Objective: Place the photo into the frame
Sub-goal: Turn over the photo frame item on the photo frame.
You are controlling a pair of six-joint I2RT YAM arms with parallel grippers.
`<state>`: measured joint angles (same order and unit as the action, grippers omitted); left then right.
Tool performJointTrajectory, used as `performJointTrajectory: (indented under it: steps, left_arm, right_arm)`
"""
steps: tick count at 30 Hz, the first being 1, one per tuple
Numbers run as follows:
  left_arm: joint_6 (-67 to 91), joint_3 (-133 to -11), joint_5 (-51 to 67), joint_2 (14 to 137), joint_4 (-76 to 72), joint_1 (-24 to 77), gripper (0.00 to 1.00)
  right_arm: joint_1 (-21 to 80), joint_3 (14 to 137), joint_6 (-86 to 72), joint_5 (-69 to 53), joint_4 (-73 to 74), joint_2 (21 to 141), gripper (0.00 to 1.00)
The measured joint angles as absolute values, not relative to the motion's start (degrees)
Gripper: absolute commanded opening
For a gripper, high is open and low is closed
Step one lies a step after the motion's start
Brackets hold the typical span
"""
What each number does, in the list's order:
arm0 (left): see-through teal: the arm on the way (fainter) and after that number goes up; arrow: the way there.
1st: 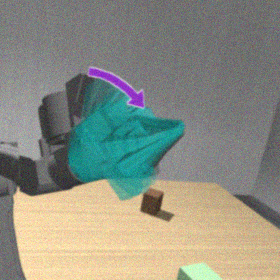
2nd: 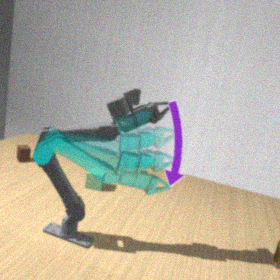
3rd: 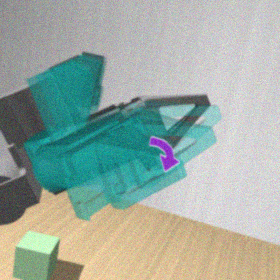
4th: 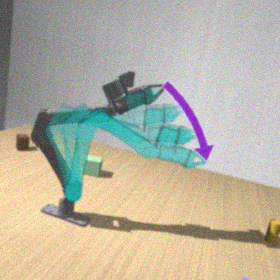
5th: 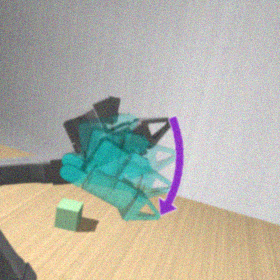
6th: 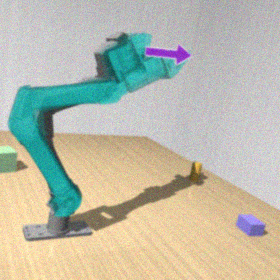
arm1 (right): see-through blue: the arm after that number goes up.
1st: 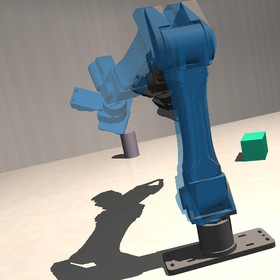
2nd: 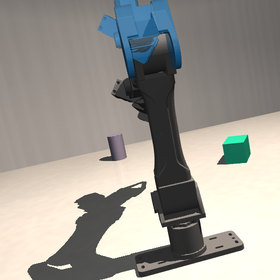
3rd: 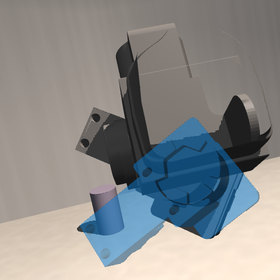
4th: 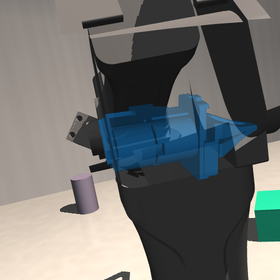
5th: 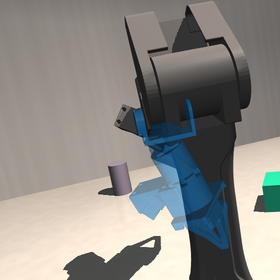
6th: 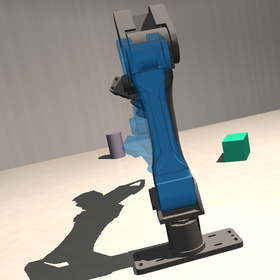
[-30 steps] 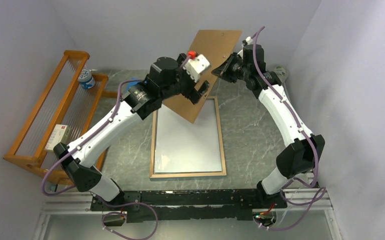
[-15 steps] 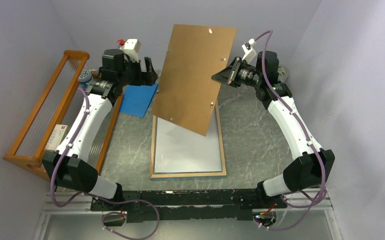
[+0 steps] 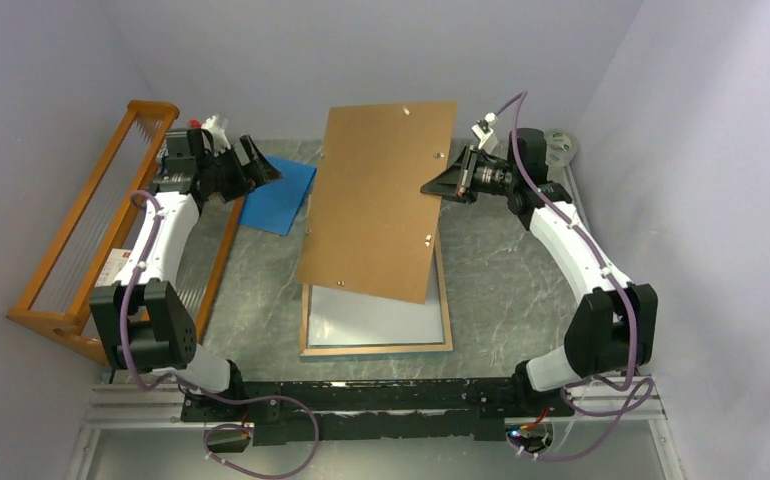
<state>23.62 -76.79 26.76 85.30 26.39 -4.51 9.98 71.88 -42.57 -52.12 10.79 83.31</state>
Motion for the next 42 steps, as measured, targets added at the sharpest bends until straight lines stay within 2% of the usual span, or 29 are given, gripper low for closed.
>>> performJointTrajectory:
  steps: [8, 21, 30, 39, 42]
  left_arm:
    - [25.19, -75.09, 33.34, 95.37, 26.70, -4.97, 0.85]
    - [28.49, -72.34, 39.24, 105.23, 25.76, -4.93, 0.66]
    - [27.57, -72.34, 35.83, 109.69, 27.31, -1.56, 0.59]
    - [26.59, -72.34, 30.83, 111.74, 30.09, 2.26, 0.38]
    - [26.37, -72.38, 29.80, 112.05, 30.50, 2.28, 0.36]
  right_arm:
    - [8.43, 69.91, -40.69, -56.49, 11.68, 89.45, 0.00]
    - [7.20, 73.91, -28.53, -57.49, 25.69, 100.33, 0.00]
    - [7.20, 74.41, -28.69, -60.99, 26.79, 104.12, 0.00]
    - [7.16, 74.94, -28.67, -63.42, 27.03, 106.65, 0.00]
    - [7.16, 74.94, -28.71, -63.68, 26.89, 107.48, 0.00]
